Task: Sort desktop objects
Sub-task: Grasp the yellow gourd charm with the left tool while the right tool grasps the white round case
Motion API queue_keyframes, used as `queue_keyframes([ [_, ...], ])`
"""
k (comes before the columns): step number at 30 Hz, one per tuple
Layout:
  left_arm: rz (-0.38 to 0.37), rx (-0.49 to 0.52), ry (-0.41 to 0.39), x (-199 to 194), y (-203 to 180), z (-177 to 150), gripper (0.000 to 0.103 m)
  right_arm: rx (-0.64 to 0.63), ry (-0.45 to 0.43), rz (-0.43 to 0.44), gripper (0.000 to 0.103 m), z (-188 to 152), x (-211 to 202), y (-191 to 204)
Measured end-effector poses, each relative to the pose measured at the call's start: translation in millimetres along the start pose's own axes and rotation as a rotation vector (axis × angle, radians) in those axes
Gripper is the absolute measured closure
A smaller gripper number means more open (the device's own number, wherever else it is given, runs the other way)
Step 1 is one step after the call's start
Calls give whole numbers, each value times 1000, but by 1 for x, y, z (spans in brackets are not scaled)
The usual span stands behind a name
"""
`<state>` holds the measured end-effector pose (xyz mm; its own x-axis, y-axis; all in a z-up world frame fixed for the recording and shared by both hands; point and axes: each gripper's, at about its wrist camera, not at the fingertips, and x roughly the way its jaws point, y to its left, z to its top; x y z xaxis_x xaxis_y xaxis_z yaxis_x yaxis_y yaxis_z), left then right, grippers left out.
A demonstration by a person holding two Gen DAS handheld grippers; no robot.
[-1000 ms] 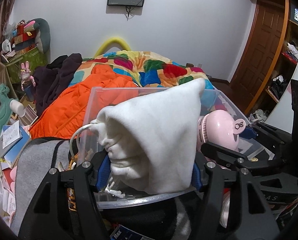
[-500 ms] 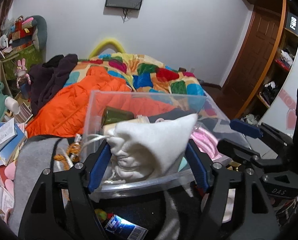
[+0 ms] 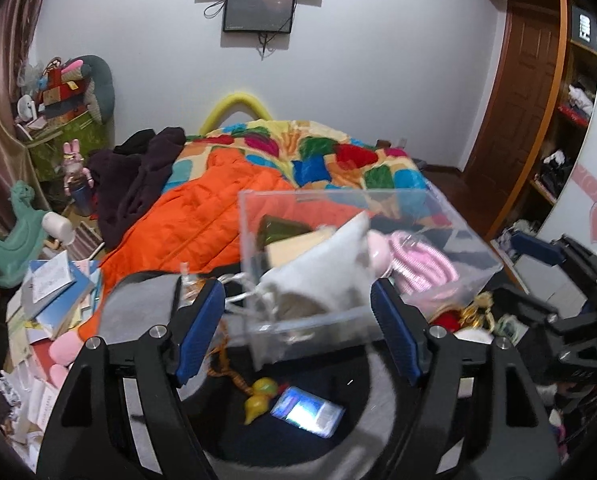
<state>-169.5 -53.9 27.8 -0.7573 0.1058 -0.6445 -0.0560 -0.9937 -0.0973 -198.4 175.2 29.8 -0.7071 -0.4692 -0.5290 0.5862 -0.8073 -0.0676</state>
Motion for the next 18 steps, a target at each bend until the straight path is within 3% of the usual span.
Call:
queue_keyframes([
  [7,59,-6,56,4,20,-22,28,-15,29,12,33,-18,-1,10],
  [18,88,-5,182,32,36,-54,28,3,159,66,33,-55,24,16],
])
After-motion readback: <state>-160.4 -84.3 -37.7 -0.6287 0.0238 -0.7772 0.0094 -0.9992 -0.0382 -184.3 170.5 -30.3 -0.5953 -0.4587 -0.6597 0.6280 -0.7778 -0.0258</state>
